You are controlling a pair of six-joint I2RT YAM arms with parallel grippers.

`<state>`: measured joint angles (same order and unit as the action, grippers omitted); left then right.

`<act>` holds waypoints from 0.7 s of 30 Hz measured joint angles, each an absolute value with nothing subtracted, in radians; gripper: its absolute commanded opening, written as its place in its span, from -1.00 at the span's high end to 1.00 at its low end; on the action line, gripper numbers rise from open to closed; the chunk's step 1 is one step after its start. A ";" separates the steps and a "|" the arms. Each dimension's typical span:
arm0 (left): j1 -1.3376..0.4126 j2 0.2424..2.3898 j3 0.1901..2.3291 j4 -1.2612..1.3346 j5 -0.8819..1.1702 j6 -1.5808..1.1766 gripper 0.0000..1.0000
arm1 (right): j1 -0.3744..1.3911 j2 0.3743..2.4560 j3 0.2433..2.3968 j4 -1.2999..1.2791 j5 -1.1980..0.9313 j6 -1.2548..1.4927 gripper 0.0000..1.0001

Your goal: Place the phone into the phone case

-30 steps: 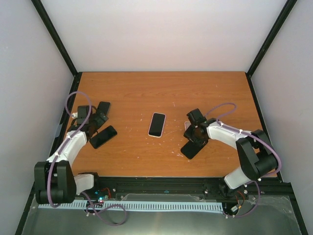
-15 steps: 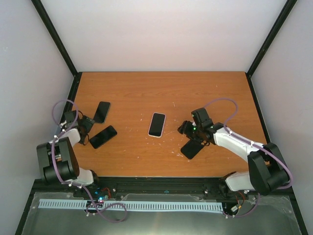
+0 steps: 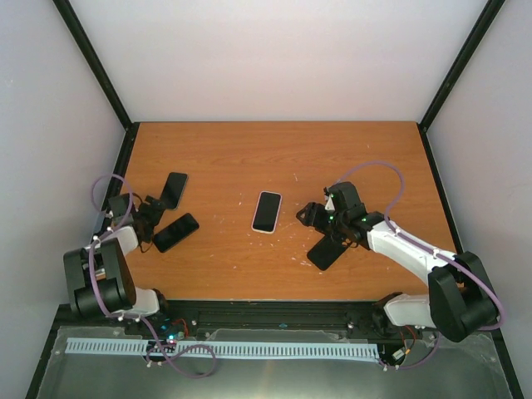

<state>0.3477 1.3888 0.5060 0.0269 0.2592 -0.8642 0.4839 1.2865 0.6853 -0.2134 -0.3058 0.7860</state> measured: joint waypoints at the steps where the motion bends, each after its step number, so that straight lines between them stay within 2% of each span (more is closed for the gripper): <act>1: 0.346 1.380 0.497 0.027 0.282 -0.870 -0.99 | 0.484 1.287 0.685 -0.210 -0.309 0.785 -0.34; 12: 0.203 1.253 0.384 0.012 0.432 -0.975 -0.99 | 0.484 1.286 0.680 -0.191 -0.323 0.781 -0.34; 21: 0.016 1.063 0.332 -0.191 0.438 -1.105 -0.99 | 0.484 1.281 0.673 -0.192 -0.323 0.778 -0.34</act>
<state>0.0162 1.0626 0.3325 -0.1905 0.4377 -1.1049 0.4839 1.2812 0.6735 -0.1921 -0.3233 0.7780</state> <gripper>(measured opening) 0.995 0.671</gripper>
